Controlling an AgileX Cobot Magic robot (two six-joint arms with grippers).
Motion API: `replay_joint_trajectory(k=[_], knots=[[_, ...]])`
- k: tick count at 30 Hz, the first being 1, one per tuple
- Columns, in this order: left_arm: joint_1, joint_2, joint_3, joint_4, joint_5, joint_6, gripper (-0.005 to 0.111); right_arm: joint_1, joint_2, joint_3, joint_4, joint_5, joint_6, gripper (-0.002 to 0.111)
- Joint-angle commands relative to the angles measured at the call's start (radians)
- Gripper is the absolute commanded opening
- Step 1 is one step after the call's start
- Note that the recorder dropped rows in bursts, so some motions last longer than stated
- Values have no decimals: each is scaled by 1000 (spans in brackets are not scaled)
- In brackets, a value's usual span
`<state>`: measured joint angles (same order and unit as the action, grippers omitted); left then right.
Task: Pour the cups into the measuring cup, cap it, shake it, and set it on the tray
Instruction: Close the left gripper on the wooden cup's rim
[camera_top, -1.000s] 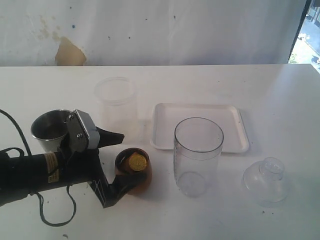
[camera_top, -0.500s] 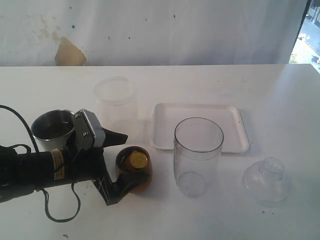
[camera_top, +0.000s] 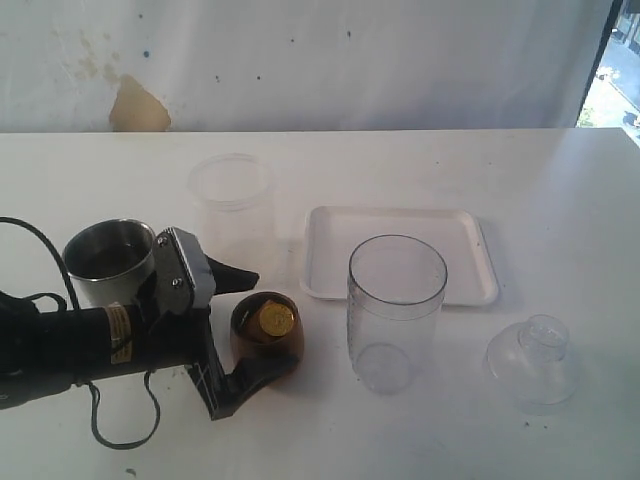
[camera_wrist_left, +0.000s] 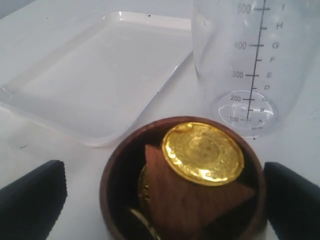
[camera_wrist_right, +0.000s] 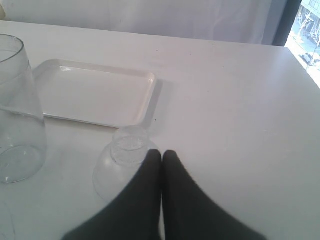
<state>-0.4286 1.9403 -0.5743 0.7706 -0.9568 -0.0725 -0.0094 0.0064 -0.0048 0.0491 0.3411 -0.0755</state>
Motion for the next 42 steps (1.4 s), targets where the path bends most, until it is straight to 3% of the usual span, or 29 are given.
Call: replay_joint_trajectory(k=[1,17,42], knots=[[-3,32,-23,-3,-15,15,105,-2,-6,5,1,-5,1,0],[-3,71,-80,45,9,-65,105,-2,-6,5,1,-5,1,0],[-3,135,-125,45,-6,-54,105,-2,-6,5,1,-5,1,0]])
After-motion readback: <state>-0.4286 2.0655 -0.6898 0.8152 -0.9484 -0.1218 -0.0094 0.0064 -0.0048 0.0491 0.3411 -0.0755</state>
